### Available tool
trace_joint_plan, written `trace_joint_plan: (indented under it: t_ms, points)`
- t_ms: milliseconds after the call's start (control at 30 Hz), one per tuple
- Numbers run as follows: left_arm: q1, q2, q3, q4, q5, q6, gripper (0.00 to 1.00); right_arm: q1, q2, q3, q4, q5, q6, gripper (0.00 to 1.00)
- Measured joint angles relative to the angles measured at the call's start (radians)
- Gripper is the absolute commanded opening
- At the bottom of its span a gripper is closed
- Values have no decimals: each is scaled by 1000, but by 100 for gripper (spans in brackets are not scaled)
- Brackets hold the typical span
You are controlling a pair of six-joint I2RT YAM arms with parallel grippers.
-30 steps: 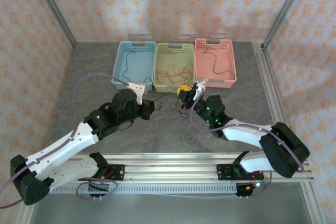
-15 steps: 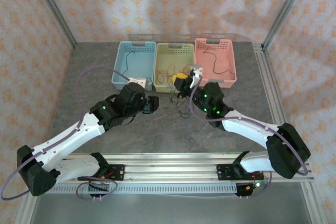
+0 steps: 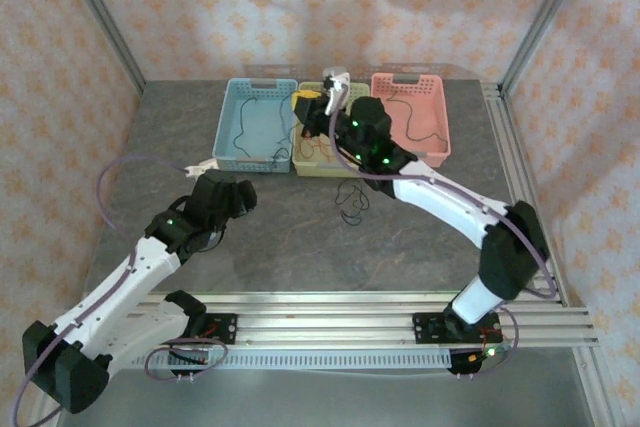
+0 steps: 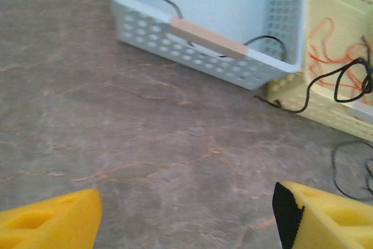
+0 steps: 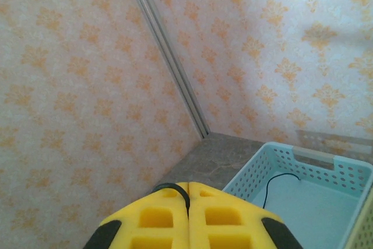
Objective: Untangle the cables
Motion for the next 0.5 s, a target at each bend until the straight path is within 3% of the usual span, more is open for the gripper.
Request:
trace_joint_plan:
  t_ms: [500]
  points:
    - [75, -40, -49, 44, 0, -41, 78, 2, 526, 541, -16, 14, 82, 0]
